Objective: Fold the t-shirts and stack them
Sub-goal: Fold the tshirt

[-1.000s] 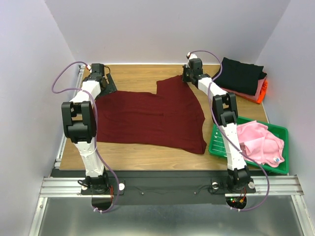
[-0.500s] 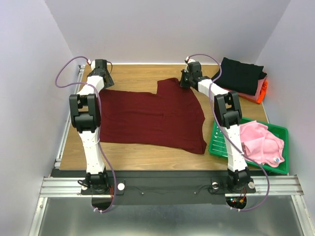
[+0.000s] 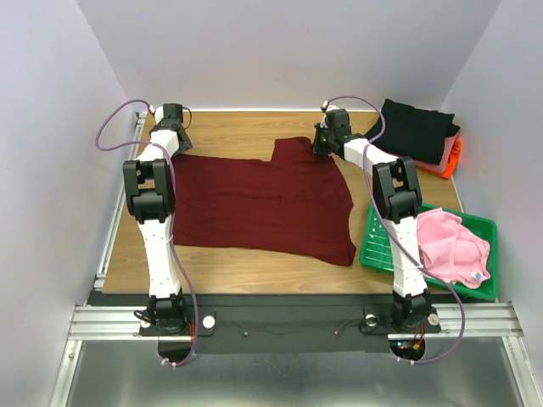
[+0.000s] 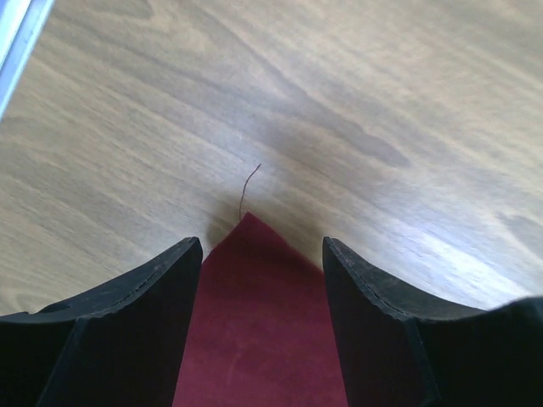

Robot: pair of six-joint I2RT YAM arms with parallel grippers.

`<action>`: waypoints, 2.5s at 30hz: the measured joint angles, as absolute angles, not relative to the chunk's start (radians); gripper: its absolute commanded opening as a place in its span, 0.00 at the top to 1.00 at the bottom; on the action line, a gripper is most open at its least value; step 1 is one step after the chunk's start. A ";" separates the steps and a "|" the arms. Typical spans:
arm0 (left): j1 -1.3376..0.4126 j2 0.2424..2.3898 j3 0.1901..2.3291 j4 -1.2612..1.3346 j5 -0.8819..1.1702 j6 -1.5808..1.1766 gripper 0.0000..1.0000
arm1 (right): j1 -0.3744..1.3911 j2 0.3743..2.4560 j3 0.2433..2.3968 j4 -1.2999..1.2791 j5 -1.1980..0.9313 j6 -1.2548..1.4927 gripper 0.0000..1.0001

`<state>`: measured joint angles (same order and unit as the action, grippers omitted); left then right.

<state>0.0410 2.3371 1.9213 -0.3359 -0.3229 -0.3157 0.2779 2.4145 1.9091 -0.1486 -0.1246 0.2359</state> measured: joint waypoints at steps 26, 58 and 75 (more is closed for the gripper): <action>0.060 2.366 1.935 -0.336 -0.291 -0.300 1.00 | 0.278 2.256 1.836 -0.147 -0.136 0.251 1.00; 0.061 2.067 1.572 -0.230 -0.265 -0.231 1.00 | 0.295 1.686 1.247 -0.189 -0.220 0.288 1.00; 0.061 1.939 1.455 -0.228 -0.374 -0.198 1.00 | 0.323 1.509 1.228 -0.461 -0.198 0.368 1.00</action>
